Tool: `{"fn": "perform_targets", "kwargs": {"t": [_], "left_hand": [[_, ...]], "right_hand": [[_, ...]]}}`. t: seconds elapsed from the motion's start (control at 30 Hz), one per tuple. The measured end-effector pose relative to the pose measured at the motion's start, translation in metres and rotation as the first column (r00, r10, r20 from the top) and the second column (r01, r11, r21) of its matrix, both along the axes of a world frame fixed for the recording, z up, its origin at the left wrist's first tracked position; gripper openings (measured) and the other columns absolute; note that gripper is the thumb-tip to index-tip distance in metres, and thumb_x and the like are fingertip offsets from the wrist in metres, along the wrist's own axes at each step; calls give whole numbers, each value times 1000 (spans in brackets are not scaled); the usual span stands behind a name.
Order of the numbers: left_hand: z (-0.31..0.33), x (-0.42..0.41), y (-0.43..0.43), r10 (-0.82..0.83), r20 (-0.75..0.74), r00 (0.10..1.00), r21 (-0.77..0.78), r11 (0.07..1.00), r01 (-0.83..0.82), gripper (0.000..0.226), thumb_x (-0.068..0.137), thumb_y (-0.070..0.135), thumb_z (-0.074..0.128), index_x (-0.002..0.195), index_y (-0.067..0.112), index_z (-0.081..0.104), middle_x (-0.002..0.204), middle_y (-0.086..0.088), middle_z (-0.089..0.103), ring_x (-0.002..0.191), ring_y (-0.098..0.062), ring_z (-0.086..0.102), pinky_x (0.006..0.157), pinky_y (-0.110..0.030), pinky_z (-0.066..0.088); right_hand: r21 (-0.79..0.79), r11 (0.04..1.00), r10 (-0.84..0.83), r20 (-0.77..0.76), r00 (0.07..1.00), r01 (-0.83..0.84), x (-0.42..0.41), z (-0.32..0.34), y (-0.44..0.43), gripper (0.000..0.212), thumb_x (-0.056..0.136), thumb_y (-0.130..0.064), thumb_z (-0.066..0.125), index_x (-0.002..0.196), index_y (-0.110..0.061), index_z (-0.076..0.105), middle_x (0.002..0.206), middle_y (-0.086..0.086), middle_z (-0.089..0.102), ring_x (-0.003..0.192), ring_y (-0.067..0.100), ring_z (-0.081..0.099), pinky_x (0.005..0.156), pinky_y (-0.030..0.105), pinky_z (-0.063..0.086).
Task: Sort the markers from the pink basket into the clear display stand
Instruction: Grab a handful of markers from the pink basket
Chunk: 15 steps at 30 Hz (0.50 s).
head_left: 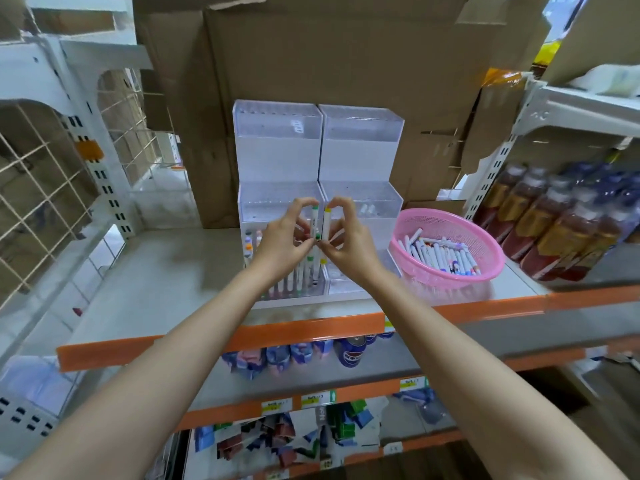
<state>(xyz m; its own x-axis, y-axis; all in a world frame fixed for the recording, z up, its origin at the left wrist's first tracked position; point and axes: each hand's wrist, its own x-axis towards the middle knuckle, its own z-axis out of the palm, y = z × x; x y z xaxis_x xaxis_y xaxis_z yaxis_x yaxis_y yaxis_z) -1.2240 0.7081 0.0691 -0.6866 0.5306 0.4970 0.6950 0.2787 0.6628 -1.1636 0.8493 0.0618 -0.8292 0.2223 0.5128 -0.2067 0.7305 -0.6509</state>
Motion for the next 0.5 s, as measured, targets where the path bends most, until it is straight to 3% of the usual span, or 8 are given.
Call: {"fn": "perform_targets", "kwargs": {"t": [0.13, 0.27, 0.37, 0.43, 0.5], "left_hand": [[-3, 1, -1, -9, -48, 999, -5, 1000, 9, 52, 80, 3, 70, 125, 18, 48, 83, 1, 60, 72, -5, 60, 64, -5, 46], [-8, 4, -1, -15, -47, 999, -1, 1000, 15, 48, 79, 2, 71, 121, 15, 51, 79, 1, 62, 73, -12, 63, 71, -21, 53], [-10, 4, -1, 27, -38, 999, 17, 1000, -26, 44, 79, 2, 71, 117, 12, 52, 78, 2, 63, 72, -9, 62, 68, -12, 49], [-12, 4, -1, 40, -57, 998, -3, 999, -41, 41, 79, 4, 72, 114, 13, 53, 81, 0, 64, 73, -9, 62, 67, -11, 48], [-15, 3, -1, 36, -75, 997, -24, 999, -38, 36, 80, 5, 71, 110, 13, 53, 82, -2, 65, 74, -13, 64, 69, -22, 53]], "right_hand": [[-12, 999, -33, -4, 999, 33, -1, -5, -1, 53, 78, 0, 70, 118, -15, 40, 71, -10, 47, 56, 12, 58, 60, 37, 53], [-44, 999, -23, -39, 999, 21, -1, -11, -6, 51, 77, 2, 68, 117, -13, 40, 73, -3, 49, 62, 22, 60, 61, 34, 53], [-50, 999, -14, -27, 1000, 13, -2, -14, -7, 51, 77, 1, 68, 117, -15, 39, 78, 5, 55, 64, 21, 61, 62, 35, 54], [-50, 999, -8, -28, 1000, 7, -2, -15, -6, 50, 78, 0, 67, 117, -14, 39, 78, 5, 55, 65, 21, 61, 61, 28, 52], [-44, 999, -10, -30, 999, 8, -1, -16, -6, 48, 79, 0, 65, 117, -12, 39, 79, 5, 55, 65, 21, 61, 58, 19, 48]]}}
